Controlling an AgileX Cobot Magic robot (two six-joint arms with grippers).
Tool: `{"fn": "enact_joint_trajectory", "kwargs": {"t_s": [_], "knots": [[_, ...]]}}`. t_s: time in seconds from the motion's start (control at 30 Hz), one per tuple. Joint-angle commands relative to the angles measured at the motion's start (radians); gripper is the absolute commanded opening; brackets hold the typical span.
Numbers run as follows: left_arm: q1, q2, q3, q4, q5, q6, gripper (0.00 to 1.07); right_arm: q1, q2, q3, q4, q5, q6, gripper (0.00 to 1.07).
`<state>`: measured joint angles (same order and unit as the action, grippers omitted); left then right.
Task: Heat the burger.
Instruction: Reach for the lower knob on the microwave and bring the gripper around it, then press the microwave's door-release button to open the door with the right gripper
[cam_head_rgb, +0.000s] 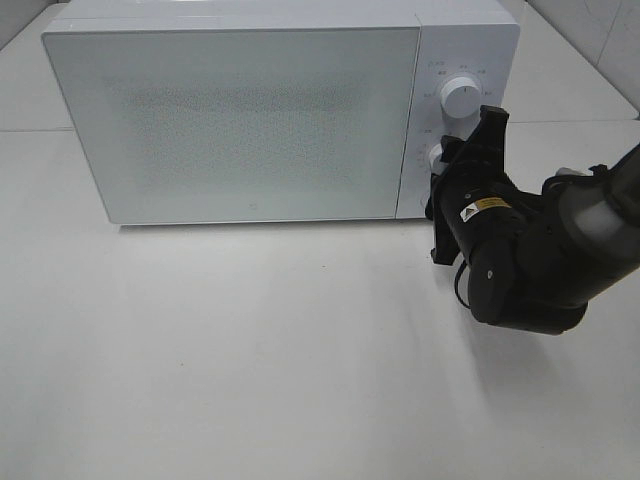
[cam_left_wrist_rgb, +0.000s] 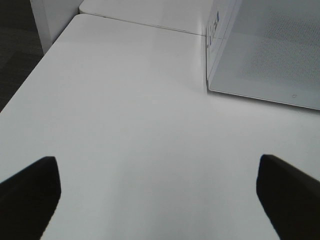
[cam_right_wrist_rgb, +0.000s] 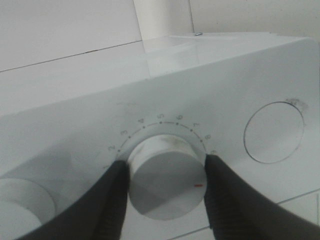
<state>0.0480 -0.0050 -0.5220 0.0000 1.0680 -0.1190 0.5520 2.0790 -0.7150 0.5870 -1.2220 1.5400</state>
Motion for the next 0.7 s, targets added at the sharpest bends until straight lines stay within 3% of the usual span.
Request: {"fn": "enact_joint_trajectory", "kwargs": {"t_s": [0.03,0.3,0.7], "knots": [[0.000,-0.018,-0.002,-0.005,-0.003,0.001,1.00,-0.005,-0.006,-0.007,-0.007,-0.213,-0.031,0.50],[0.000,-0.018,-0.002,-0.005,-0.003,0.001,1.00,-0.002,-0.007,-0.007,-0.009,-0.213,-0.039,0.65],[0.000,-0.018,-0.002,-0.005,-0.003,0.001,1.00,-0.002,-0.067,0.078,-0.015,-0.212,-0.050,0.67]]}}
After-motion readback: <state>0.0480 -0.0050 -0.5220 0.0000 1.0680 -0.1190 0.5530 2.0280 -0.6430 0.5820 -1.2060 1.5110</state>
